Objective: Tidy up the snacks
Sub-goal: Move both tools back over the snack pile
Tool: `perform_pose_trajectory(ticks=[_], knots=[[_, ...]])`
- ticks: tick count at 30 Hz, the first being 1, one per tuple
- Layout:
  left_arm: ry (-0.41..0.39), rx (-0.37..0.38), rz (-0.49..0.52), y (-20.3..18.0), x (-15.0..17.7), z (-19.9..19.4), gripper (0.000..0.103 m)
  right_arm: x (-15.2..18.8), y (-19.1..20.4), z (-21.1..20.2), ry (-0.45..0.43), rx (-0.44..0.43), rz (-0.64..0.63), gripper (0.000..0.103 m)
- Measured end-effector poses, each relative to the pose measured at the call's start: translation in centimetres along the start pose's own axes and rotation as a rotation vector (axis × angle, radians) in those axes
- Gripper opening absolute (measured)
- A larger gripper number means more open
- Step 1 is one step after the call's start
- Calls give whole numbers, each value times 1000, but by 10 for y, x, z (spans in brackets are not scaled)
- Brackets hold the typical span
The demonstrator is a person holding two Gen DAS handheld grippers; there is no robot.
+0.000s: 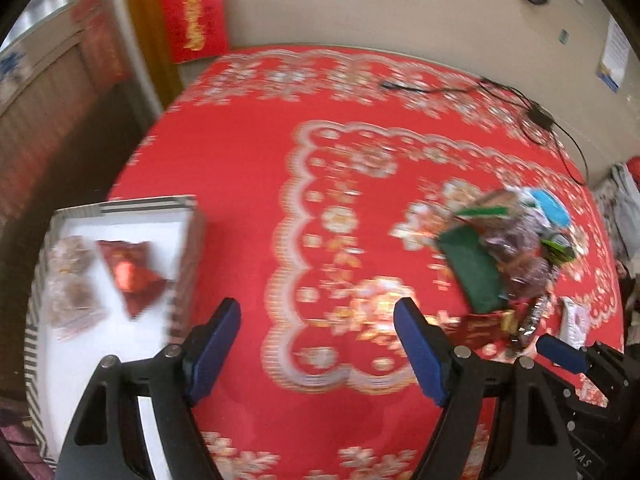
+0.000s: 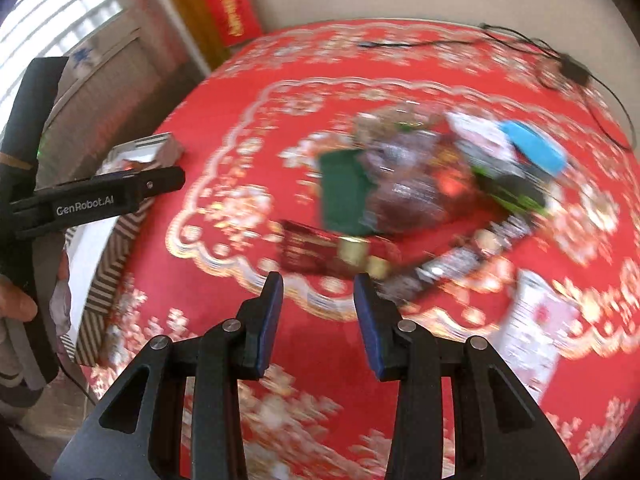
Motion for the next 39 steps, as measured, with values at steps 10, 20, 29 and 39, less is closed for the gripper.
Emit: perform_pose_trajectory(ticks=[10,20,29,39], knots=[[40,91,133,-68,8,17,81,14,-49,-16,-8,43,67,36],[52,232,366,-102,11,37,81,14,-73,-26,-18,51,110,36],[115,366,290,-112,26,40,82,18,-73,-25,-5,65,105,36],[140,506,445,-144,55,7,82,18,-86,-36,-22,101,136,36]])
Point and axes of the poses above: each gripper's, at about its wrist camera, not at the fingertips, and z roughly the way its jaws point, y to its left, x to its underside, the point moved 2 cm from there along z, roughly the way its jaws point, and after that the axes turned 12 degrees about -y, right-handed, at the moved point
